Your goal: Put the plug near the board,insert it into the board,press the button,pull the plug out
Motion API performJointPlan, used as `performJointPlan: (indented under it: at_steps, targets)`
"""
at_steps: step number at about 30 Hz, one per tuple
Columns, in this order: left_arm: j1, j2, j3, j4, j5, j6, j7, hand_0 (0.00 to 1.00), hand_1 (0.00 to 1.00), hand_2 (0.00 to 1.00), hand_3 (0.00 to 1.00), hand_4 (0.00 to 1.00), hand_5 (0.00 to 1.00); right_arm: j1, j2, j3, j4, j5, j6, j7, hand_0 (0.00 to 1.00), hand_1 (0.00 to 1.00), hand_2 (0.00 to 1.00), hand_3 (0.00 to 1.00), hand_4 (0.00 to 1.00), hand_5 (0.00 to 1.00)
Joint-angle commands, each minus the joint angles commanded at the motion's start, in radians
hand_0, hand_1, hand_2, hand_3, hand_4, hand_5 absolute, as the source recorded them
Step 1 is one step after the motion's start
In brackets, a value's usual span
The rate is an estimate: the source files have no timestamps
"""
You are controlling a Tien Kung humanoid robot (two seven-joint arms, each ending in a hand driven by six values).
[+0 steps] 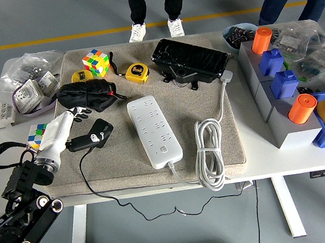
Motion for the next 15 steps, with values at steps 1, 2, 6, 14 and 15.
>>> performJointPlan:
  at_steps: [1,2,6,14,15]
  targets:
    - [-0.002,-0.002,0.002,0.005,0.003,0.0,0.003,0.698,0.696,0.717,0.742,0.998,0.563,0.0,0.0,0.0,0.0,0.0,0.0,0.0,0.609,0.633,0.589,0.54,0.735,0.283]
    - [-0.006,-0.006,0.007,0.012,0.004,0.001,0.005,0.692,0.694,0.719,0.738,0.998,0.585,0.001,-0.001,0.001,0.001,0.0,0.0,0.0,0.609,0.634,0.589,0.54,0.735,0.281]
    - [-0.015,-0.015,0.022,0.032,0.007,0.007,0.008,0.692,0.694,0.719,0.738,0.998,0.585,0.001,-0.003,0.001,0.001,0.0,0.0,0.0,0.609,0.634,0.589,0.54,0.735,0.281]
    - [-0.023,-0.031,0.039,0.065,0.001,0.013,0.007,0.594,0.678,0.715,0.735,0.998,0.579,-0.001,-0.001,-0.001,0.001,0.0,-0.001,0.003,0.61,0.633,0.589,0.54,0.735,0.28]
    - [-0.026,-0.032,0.041,0.069,0.0,0.017,0.004,0.533,0.636,0.663,0.725,0.998,0.568,0.0,-0.002,-0.001,0.001,0.0,-0.001,0.003,0.61,0.632,0.589,0.54,0.735,0.278]
